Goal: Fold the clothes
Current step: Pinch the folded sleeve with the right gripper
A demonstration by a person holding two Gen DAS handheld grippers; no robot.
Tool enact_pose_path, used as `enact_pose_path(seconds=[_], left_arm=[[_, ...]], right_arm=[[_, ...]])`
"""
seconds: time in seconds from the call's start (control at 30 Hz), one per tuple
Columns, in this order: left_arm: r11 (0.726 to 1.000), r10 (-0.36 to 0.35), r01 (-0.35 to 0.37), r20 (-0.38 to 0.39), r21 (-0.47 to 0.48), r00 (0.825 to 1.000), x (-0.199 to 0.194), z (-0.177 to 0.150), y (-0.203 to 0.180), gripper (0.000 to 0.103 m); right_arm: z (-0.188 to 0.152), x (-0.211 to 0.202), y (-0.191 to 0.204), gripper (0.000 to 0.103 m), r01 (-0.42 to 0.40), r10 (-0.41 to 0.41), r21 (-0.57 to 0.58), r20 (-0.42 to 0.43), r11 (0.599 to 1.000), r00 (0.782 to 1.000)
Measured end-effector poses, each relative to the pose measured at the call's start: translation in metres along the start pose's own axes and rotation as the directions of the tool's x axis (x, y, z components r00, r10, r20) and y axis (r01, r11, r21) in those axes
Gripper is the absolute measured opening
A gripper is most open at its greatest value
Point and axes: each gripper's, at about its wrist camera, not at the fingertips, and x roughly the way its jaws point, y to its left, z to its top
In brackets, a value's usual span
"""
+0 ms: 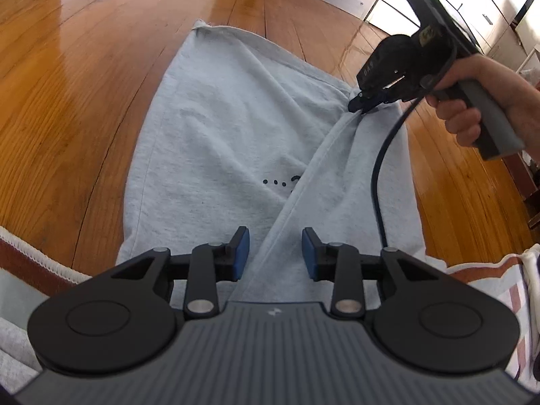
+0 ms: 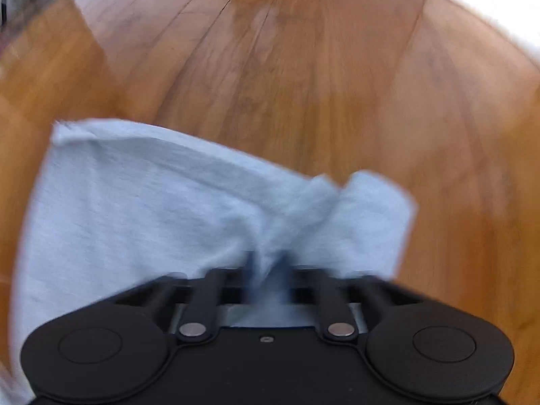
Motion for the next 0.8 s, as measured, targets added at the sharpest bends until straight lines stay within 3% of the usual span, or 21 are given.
enact_pose_path(seconds=[0.2,0.27,0.37,0.43,0.67,0.8], left_arm=[[1.0,-0.026,0.026,0.019,-0.008,0.999,-0.004,-0.003,0.003,0.031],[0.999,-0.047,0.048,0.026,-0.01,0.999,-0.006,-0.003,0.004,0.023],[0.999,-0.011,0.009,0.045,0.053,0.999,-0.011,-0.004,-0.005,0.012],[0.998,0.002,-0.006,0.067,0.064,0.998,-0.017,-0.004,-0.007,0.006],[0.998,0.047,-0.052,0.191,0.02,0.98,-0.047,0.009,0.003,0.004],[0.991,0.132,-0.127,0.215,-0.037,0.968,-0.056,0.022,0.017,0.002]], right_arm=[[-0.012,-0.039,-0.007,0.004,-0.088,0.088,-0.001,0.121,0.996,0.989],[-0.013,-0.057,-0.01,0.004,-0.129,0.131,-0.025,0.168,0.991,0.977],[-0.009,-0.077,-0.012,0.004,-0.17,0.179,-0.058,0.233,0.984,0.956],[-0.006,-0.087,-0.011,0.004,-0.205,0.216,-0.07,0.274,0.976,0.937],[0.015,-0.106,0.002,0.004,-0.342,0.356,-0.106,0.381,0.934,0.854],[0.031,-0.11,0.026,0.004,-0.383,0.428,-0.192,0.425,0.904,0.797]])
